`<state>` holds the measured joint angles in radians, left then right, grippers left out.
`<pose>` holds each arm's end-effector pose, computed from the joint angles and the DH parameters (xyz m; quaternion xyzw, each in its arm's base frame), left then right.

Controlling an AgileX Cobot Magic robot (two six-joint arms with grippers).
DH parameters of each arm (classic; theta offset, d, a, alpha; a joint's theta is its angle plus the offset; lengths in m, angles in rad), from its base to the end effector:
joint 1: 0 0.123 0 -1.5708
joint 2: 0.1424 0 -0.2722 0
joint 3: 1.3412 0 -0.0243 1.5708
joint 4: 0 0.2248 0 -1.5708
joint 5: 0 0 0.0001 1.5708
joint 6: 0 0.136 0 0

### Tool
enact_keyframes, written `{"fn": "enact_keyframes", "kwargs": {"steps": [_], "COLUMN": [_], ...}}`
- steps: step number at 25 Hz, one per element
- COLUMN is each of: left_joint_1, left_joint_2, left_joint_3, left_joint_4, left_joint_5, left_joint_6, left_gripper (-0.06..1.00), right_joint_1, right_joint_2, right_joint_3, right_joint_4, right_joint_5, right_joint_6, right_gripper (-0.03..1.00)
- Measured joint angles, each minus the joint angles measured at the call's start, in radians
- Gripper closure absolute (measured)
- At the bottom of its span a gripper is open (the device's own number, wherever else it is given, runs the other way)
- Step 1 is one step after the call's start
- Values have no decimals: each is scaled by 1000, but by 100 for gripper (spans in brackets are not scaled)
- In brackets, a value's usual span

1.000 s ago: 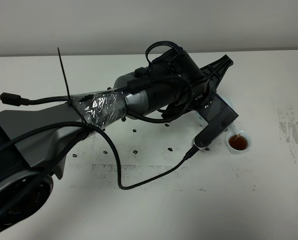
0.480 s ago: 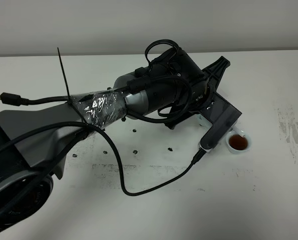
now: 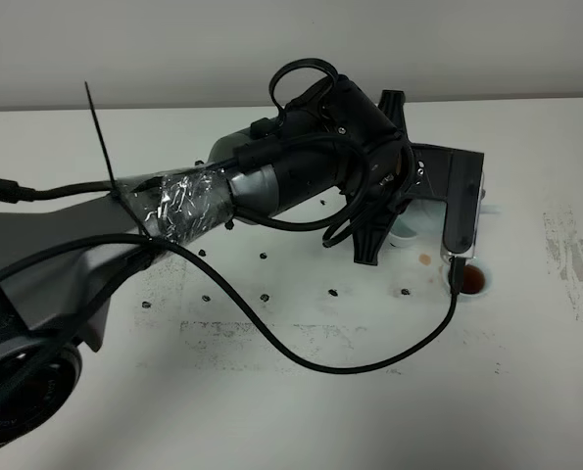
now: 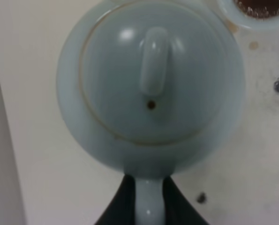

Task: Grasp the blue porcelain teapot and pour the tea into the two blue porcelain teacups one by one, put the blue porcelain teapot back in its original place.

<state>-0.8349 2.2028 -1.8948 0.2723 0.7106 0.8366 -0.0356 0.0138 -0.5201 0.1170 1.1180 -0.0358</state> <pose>0.3512 -0.3522 0.1861 0.7445 0.5789 0.1166 0.3113 0.0216 0.0135 0.2437 -0.0042 0.8648 0.0405 0.5005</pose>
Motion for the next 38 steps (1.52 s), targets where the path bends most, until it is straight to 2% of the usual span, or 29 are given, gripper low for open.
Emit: {"fn": "enact_keyframes", "kwargs": {"steps": [4,8,13,17,24,34,38], "left_joint_1": [-1,-1,-1,-1,-1,-1,-1], "left_joint_2": [-19,-23,-24,-25,-25,-26,-26], "left_joint_3": [-2,-2,-2,7,94,216,227], "left_joint_4": [-14,-98,-214,-248,-253,-272,-280], "left_joint_5": [111,200,250,255,211,82,71], "left_joint_6": [-201,-297,-311,-316,-334,-341,-342], "left_gripper": [90,90,90,90,90,90,90], "right_joint_1": [0,0,0,0,0,0,0], "right_joint_2": [0,0,0,0,0,0,0], "right_joint_3": [0,0,0,0,0,0,0], "right_joint_4": [0,0,0,0,0,0,0], "right_joint_5": [0,0,0,0,0,0,0], "right_joint_6": [0,0,0,0,0,0,0], "right_gripper": [44,44,44,44,44,44,44]}}
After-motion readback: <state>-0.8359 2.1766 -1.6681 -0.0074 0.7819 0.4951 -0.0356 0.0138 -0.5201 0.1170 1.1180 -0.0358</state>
